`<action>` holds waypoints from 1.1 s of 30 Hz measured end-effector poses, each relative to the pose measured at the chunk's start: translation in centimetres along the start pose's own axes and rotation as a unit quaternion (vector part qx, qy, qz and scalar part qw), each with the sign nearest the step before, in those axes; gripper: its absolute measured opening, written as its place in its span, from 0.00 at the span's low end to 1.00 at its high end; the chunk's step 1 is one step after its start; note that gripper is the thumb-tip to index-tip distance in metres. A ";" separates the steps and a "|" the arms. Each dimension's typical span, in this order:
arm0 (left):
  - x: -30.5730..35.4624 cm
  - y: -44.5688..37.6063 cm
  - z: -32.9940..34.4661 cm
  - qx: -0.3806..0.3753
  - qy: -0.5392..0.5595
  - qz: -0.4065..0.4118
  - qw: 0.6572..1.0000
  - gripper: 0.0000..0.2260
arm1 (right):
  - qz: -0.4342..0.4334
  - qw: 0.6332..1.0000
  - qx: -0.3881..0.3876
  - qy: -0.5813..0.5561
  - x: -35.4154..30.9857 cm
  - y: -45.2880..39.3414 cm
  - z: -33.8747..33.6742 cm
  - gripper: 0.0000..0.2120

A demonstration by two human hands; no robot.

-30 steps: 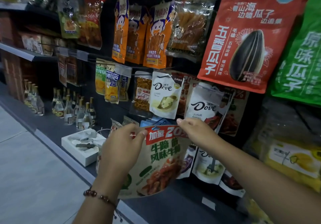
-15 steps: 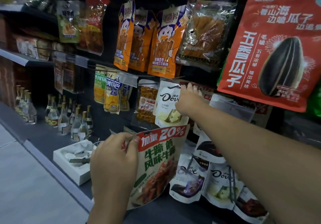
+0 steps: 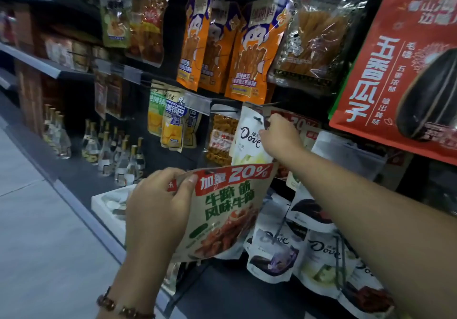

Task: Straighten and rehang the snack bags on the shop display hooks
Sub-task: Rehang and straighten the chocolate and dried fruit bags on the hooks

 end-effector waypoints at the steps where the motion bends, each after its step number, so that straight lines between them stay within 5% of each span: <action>1: 0.1 -0.2 -0.3 -0.001 0.005 -0.005 1.000 0.06 | -0.007 1.000 -0.008 -0.006 -0.2 0.5 -0.8 0.06; 10: 2.9 -0.2 -2.5 -0.010 0.026 -0.004 1.000 0.06 | -0.088 0.992 -0.092 0.024 -2.4 7.7 -10.1 0.07; 15: 5.6 -3.1 0.1 -0.129 0.020 -0.010 0.991 0.09 | -0.045 0.992 -0.061 -0.100 2.6 14.6 -17.1 0.06; 22: 8.5 -10.5 7.2 -0.228 -0.049 0.023 0.972 0.10 | -0.012 0.994 -0.071 -0.078 8.5 18.9 -20.3 0.07; 33: 6.1 -14.5 13.4 -0.188 -0.111 0.029 0.976 0.12 | -0.014 0.991 -0.069 -0.111 10.2 16.5 -18.1 0.04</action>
Point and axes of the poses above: each hand's wrist, its own y-axis away from the middle knuckle, its own z-axis out of the palm, x = y × z, the point moved 6 cm from there along -y, towards the middle knuckle, and after that the axes turned 1 degree about x, right-handed, at the moved point
